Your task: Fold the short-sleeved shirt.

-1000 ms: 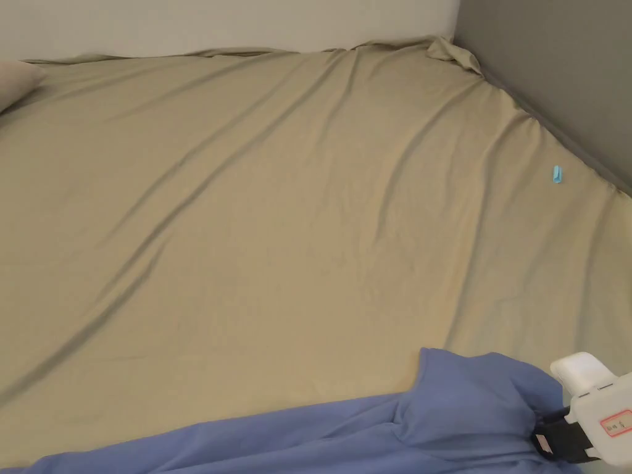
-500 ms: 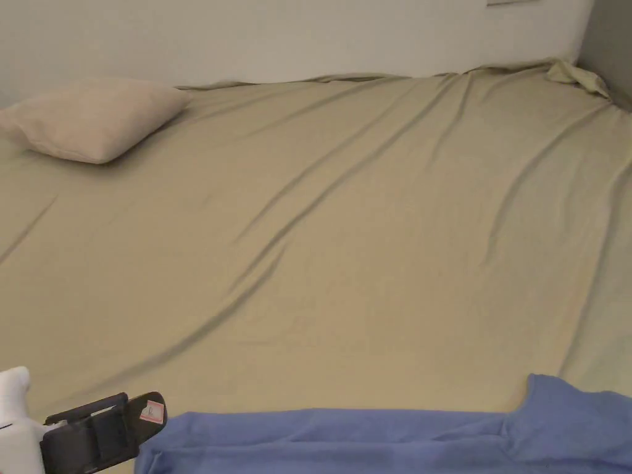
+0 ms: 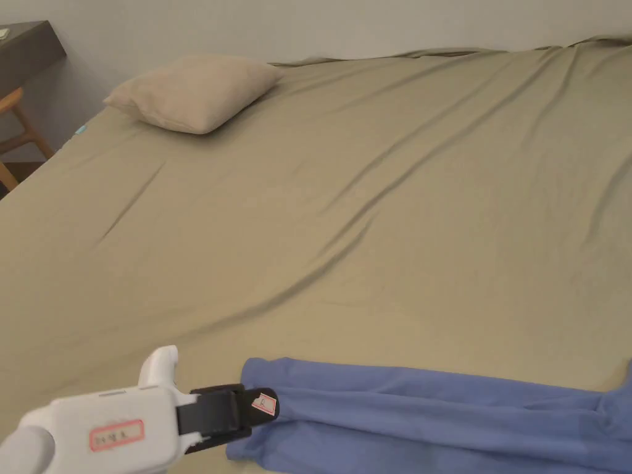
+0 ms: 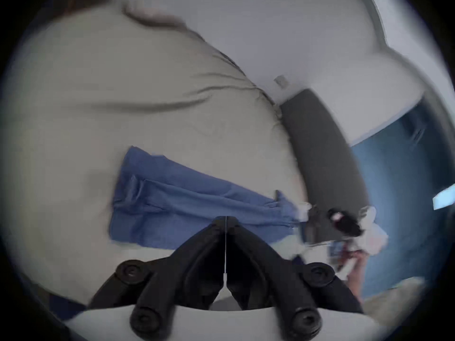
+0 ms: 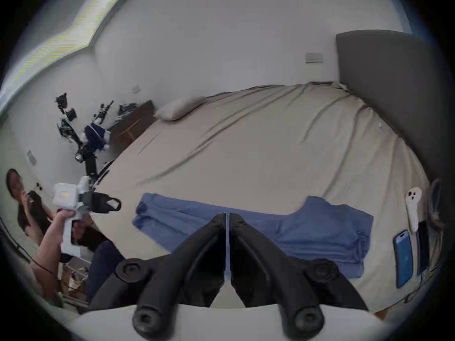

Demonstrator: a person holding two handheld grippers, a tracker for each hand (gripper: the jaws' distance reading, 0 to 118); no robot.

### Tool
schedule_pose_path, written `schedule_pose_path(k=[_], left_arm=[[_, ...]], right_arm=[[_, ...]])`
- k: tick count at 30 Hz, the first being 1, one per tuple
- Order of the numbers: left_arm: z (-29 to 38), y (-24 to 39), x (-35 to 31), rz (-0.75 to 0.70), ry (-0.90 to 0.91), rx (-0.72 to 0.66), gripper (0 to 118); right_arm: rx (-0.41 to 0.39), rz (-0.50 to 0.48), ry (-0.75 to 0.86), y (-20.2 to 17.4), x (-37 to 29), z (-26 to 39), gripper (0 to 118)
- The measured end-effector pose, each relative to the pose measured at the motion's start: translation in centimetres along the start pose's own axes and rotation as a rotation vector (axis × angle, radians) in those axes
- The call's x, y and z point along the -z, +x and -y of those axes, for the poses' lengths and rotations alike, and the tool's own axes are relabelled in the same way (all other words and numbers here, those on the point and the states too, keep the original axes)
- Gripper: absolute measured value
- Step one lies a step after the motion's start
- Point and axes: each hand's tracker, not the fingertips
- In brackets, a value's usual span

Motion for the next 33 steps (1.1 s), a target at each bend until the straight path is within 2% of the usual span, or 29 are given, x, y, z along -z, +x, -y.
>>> schedule_pose_path(k=[1, 3, 4, 5, 6, 11, 14, 17, 18, 19, 20, 21, 22, 24, 25, 26, 28, 29, 31, 33], left_arm=[[-1.0, -1.6, -0.1, 0.059, -0.031, -0.053, 14], [-3.6, -4.9, -0.1, 0.065, -0.065, -0.037, 115], [-4.0, -6.0, 0.0, 0.113, -0.062, -0.062, 118], [-6.7, -7.4, 0.4, 0.055, -0.071, -0.054, 118], [-6.2, -6.7, 0.4, 0.008, -0.096, -0.089, 118], [-6.1, -10.9, 4.3, -0.115, -0.199, -0.091, 118], [-5.3, -10.4, 6.2, 0.124, -0.201, -0.077, 118], [-4.0, -9.8, 8.8, 0.107, -0.208, -0.082, 118], [-5.8, -13.3, 8.2, 0.145, -0.161, -0.085, 118], [-6.2, -13.6, 8.4, 0.191, -0.129, -0.101, 118], [-6.5, -14.0, 8.8, 0.202, -0.129, -0.139, 111], [-5.8, -13.2, 9.2, 0.18, -0.146, -0.158, 74], [-5.0, -12.0, 9.6, 0.169, -0.14, -0.153, 7], [-4.3, -11.1, 10.2, -0.071, -0.151, -0.037, 7], [-4.2, -11.2, 10.4, -0.088, -0.185, -0.05, 7], [-3.4, -9.4, 9.9, -0.032, -0.2, -0.088, 7], [-2.8, -6.9, 9.0, -0.029, -0.162, -0.064, 7], [-2.7, -5.3, 8.4, -0.07, -0.137, -0.02, 7], [-2.2, -1.7, 6.8, -0.128, -0.1, -0.017, 7], [-1.6, 1.9, 5.6, -0.119, -0.051, -0.042, 7]], right_arm=[[0.003, -0.017, -0.002, 0.1, -0.1, -0.2, 5], [0.021, -0.063, 0.002, 0.7, -0.6, -0.5, 5], [0.033, -0.076, 0.007, 0.9, -0.8, -0.6, 5], [0.045, -0.088, 0.009, 0.9, -1.0, -0.7, 5], [0.059, -0.091, 0.016, 1.1, -1.2, -0.7, 5], [0.101, -0.125, 0.036, 1.3, -1.4, -0.7, 5], [0.118, -0.153, 0.028, 1.3, -1.2, -1.0, 5], [0.098, -0.169, 0.027, 0.6, -1.1, -1.4, 5], [0.093, -0.182, 0.029, 0.4, -1.1, -1.5, 5], [0.093, -0.193, 0.03, 0.2, -1.0, -1.6, 5], [0.092, -0.21, 0.03, 0.1, -0.8, -1.7, 5], [0.086, -0.215, 0.031, -0.1, -0.8, -1.9, 5], [0.079, -0.217, 0.034, -0.3, -0.7, -1.9, 5], [0.068, -0.212, 0.037, -0.4, -0.8, -2.1, 5], [0.067, -0.212, 0.039, -0.3, -0.9, -2.1, 5], [0.07, -0.212, 0.043, -0.1, -1.0, -2.0, 5], [0.077, -0.203, 0.047, 0.2, -1.3, -1.9, 5], [0.08, -0.188, 0.051, 0.7, -1.5, -1.8, 5], [0.094, -0.167, 0.05, 1.4, -1.9, -1.6, 5], [0.115, -0.135, 0.054, 2.3, -2.3, -1.5, 5]])
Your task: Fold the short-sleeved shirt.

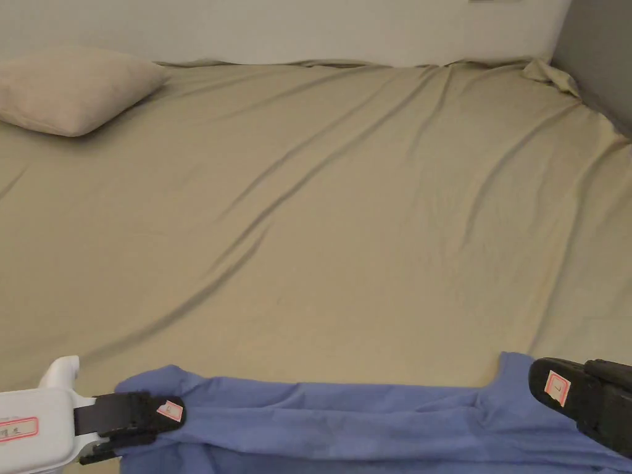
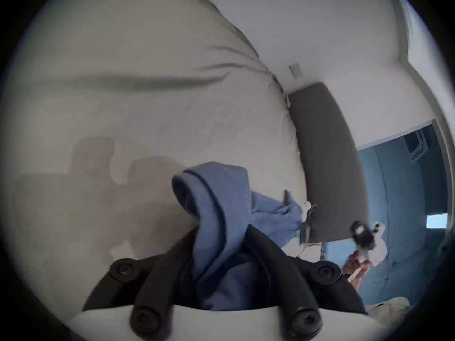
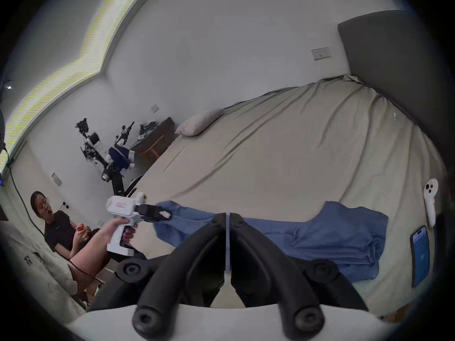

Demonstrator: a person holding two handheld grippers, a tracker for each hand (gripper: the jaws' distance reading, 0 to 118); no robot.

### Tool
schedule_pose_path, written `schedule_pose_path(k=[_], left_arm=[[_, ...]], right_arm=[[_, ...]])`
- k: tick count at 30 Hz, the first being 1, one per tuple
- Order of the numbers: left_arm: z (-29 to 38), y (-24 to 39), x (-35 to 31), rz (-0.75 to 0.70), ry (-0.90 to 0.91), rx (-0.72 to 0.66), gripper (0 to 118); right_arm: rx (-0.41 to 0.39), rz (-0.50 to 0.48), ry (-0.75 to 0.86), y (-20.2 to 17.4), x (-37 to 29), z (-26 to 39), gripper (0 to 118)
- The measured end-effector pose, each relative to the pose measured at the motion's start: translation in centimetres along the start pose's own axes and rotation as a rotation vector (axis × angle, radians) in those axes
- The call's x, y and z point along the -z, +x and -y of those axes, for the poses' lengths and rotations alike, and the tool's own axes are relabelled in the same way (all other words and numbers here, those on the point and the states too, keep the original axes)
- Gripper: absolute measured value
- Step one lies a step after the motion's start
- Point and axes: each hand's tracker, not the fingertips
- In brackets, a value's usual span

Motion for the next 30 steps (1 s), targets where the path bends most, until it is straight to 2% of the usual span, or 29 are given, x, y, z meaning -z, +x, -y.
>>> schedule_pose_path(k=[2, 4, 6, 9, 11, 13, 17, 19, 22, 25, 29, 30], left_arm=[[-1.1, 1.8, -1.6, 0.112, 0.053, 0.034, 7], [-0.9, 3.0, -2.0, 0.134, 0.071, 0.002, 7], [-1.9, 1.9, -2.8, 0.068, 0.102, -0.015, 7], [-2.7, -0.4, -4.3, -0.069, 0.123, -0.005, 7], [-3.2, -2.2, -5.9, -0.063, 0.133, -0.056, 7], [-4.2, -4.2, -7.6, -0.176, 0.154, -0.059, 7], [-5.5, -7.2, -11.1, -0.257, 0.187, -0.124, 7], [-5.5, -7.1, -11.8, -0.33, 0.179, -0.101, 7], [-4.5, -5.4, -11.1, -0.288, 0.164, -0.13, 7], [-3.0, -1.1, -9.3, -0.276, 0.178, -0.129, 7], [-0.6, 4.8, -2.7, -0.207, 0.159, -0.07, 10], [0.5, 6.2, -0.1, -0.15, 0.116, -0.086, 10]], right_arm=[[0.016, 0.021, 0.011, 0.8, -0.5, -0.1, 5], [0.053, 0.042, 0.033, 1.6, -0.9, -0.1, 5], [0.083, 0.04, 0.042, 2.2, -1.5, -0.2, 5], [0.084, 0.06, 0.053, 2.3, -2.0, -0.4, 5], [0.073, 0.066, 0.046, 2.2, -2.1, -0.4, 5], [0.059, 0.071, 0.046, 1.9, -2.1, -0.3, 5], [0.034, 0.064, 0.025, 0.9, -1.2, -0.3, 5], [0.014, 0.058, 0.012, 0.2, -0.5, -0.2, 5], [-0.017, 0.052, -0.013, -0.5, 0.5, -0.2, 5], [-0.026, 0.044, -0.033, -0.8, 1.3, -0.1, 5], [-0.014, 0.03, -0.053, -0.7, 2.1, 0.3, 5], [-0.011, 0.031, -0.06, -0.7, 2.2, 0.4, 5]])
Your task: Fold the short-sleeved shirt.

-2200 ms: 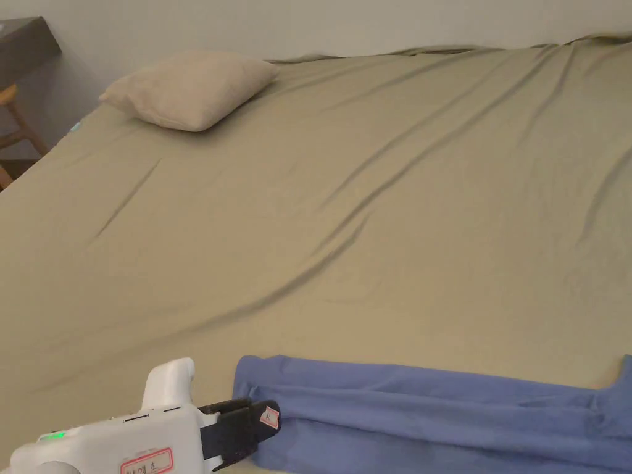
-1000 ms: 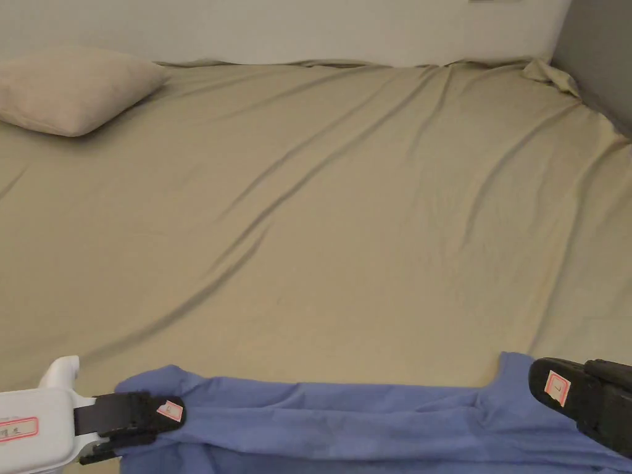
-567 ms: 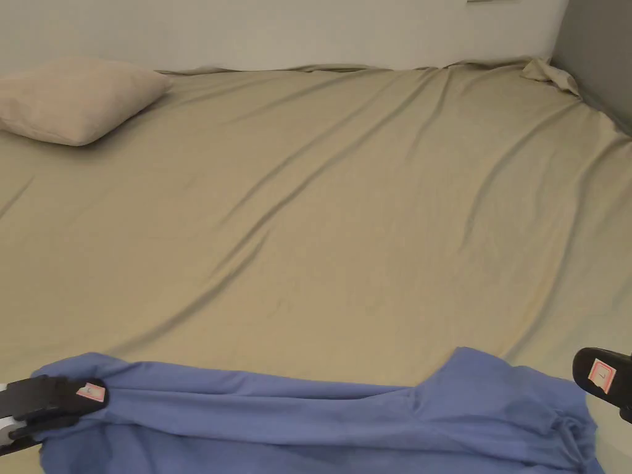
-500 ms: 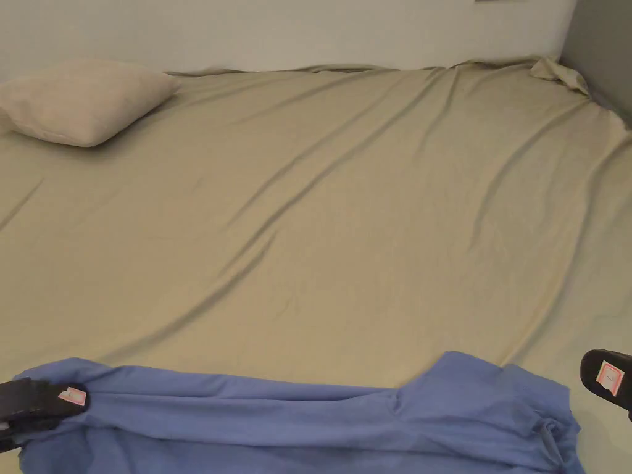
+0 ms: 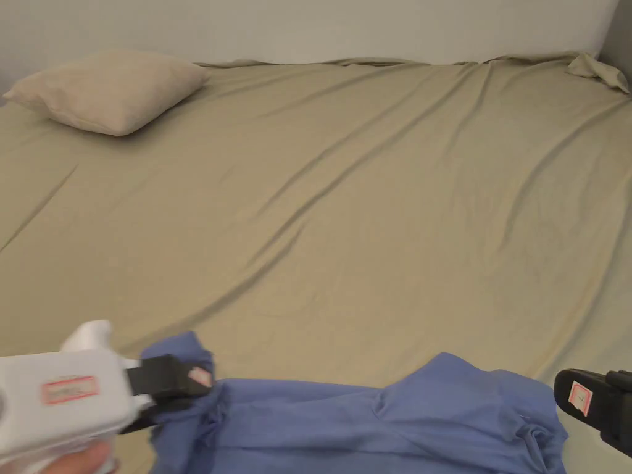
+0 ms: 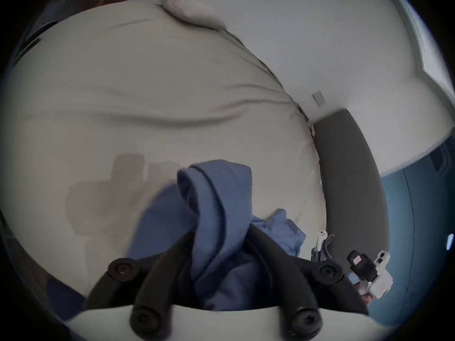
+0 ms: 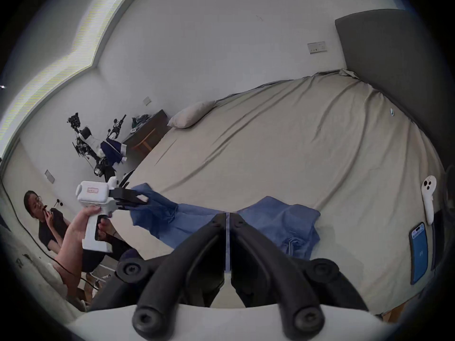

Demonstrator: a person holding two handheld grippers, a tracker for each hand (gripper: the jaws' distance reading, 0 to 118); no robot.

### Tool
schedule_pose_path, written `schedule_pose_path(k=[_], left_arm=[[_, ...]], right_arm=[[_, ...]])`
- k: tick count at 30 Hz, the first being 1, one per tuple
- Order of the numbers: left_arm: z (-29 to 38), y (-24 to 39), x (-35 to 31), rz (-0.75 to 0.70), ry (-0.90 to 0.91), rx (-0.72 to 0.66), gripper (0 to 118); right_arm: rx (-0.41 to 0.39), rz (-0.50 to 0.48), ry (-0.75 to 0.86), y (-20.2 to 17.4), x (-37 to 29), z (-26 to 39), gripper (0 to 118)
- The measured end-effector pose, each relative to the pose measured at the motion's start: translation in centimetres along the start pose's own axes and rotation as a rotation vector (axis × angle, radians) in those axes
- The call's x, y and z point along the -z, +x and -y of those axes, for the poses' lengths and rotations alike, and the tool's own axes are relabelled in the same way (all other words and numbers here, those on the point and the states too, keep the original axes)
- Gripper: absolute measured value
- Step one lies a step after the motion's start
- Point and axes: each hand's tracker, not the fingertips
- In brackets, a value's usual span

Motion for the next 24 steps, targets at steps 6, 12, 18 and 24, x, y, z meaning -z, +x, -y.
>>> schedule_pose_path(k=[6, 12, 18, 24], left_arm=[[4.8, 0.7, 12.9, -0.12, -0.166, 0.099, 10], [5.1, 1.4, 10.9, 0.06, -0.105, 0.127, 118], [2.8, 0.0, 2.4, -0.031, 0.116, 0.173, 118], [5.2, -1.2, 9.6, -0.246, -0.021, 0.28, 9]], right_arm=[[0.007, -0.002, -0.03, 0.5, 0.0, 0.6, 5], [0.013, -0.013, -0.052, 1.0, 0.0, 1.2, 5], [0.041, -0.039, -0.044, 1.6, 0.3, 1.3, 5], [0.019, -0.048, -0.04, 1.2, -0.1, 0.8, 5]])
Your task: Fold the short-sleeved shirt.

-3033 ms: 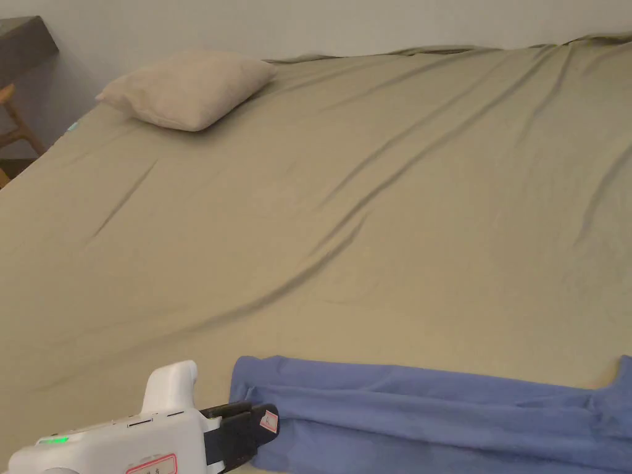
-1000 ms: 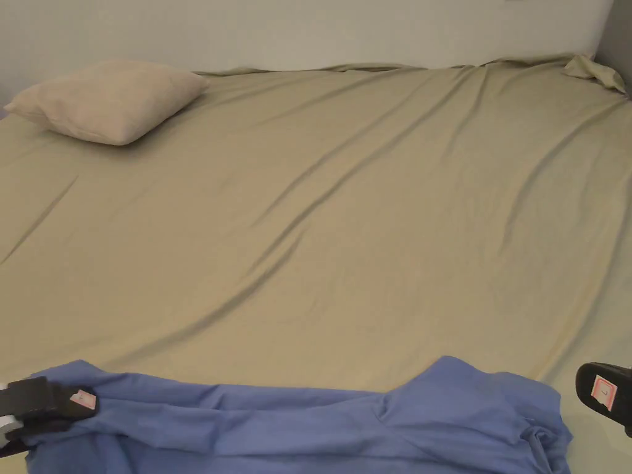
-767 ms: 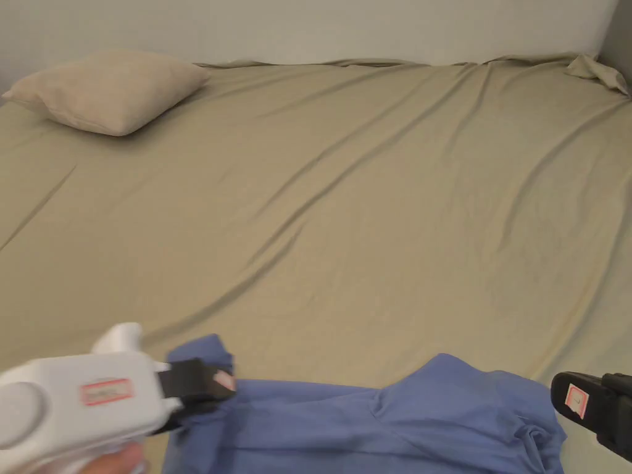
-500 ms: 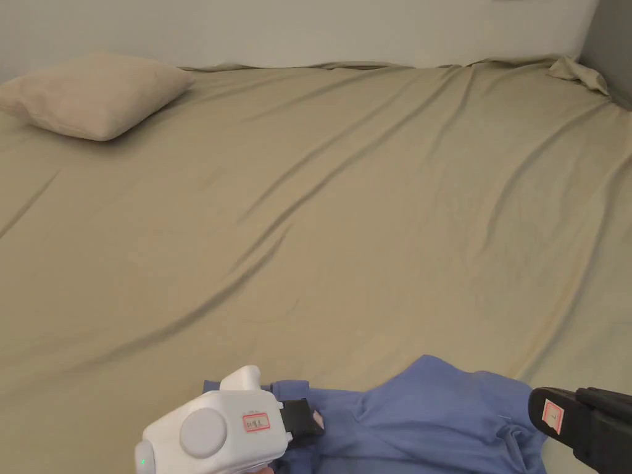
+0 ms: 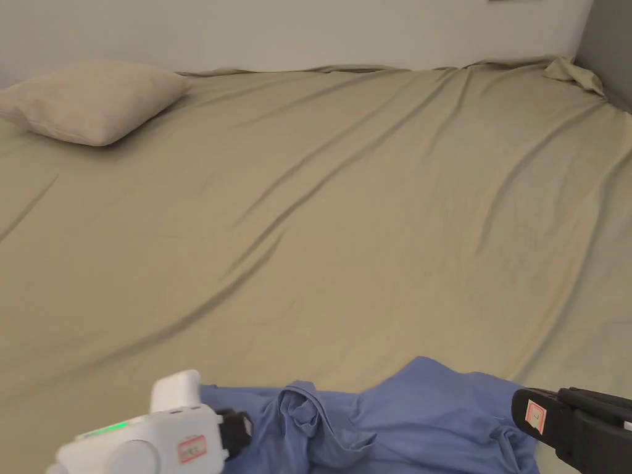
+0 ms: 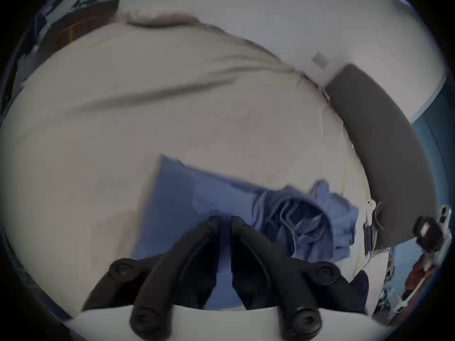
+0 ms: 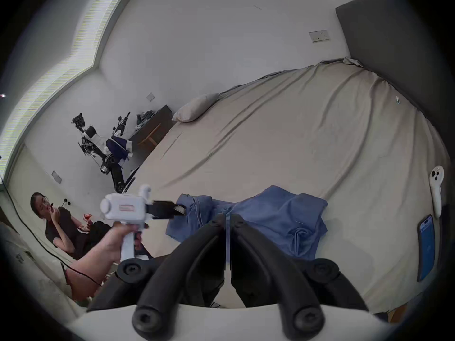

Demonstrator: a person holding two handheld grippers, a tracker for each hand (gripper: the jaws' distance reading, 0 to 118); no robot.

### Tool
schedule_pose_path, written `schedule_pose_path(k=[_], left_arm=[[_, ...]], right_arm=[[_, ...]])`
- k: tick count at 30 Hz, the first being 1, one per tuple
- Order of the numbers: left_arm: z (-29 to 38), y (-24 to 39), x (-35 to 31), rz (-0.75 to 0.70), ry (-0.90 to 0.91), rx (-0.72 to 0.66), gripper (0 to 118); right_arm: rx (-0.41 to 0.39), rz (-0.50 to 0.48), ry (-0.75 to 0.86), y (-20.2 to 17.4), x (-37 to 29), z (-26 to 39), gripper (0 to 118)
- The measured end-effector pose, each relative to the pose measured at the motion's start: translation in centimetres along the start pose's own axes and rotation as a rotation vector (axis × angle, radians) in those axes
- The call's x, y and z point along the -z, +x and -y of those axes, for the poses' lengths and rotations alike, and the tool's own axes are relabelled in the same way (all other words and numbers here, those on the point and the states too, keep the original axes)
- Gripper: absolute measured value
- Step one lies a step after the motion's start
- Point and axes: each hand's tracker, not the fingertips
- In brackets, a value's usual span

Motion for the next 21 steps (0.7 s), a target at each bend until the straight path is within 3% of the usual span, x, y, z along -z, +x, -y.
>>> schedule_pose_path(k=[2, 9, 13, 15, 17, 18, 21], left_arm=[[1.4, 2.6, 2.1, -0.019, -0.038, 0.057, 9], [4.4, 11.3, 0.7, -0.156, 0.217, 0.267, 9], [5.3, 13.8, 3.0, -0.095, 0.074, 0.372, 9], [5.3, 14.7, 4.1, 0.008, -0.013, 0.36, 9], [5.0, 14.8, 2.4, 0.23, -0.014, 0.319, 9], [4.6, 14.3, 1.2, 0.351, -0.008, 0.272, 9], [2.5, 10.8, -2.5, 0.521, -0.005, 0.14, 9]], right_arm=[[-0.008, 0.002, 0.008, -0.2, -0.4, -0.2, 5], [-0.013, 0.009, 0.015, -0.7, -0.9, -0.3, 5], [-0.016, -0.001, 0.005, -1.2, -0.6, -0.1, 5], [-0.021, -0.011, -0.002, -1.7, -0.2, 0.0, 5], [-0.036, -0.013, -0.001, -2.2, -0.2, -0.1, 5], [-0.043, -0.02, 0.006, -2.4, -0.3, -0.1, 5], [-0.054, -0.051, 0.03, -2.6, -0.9, -0.3, 5]])
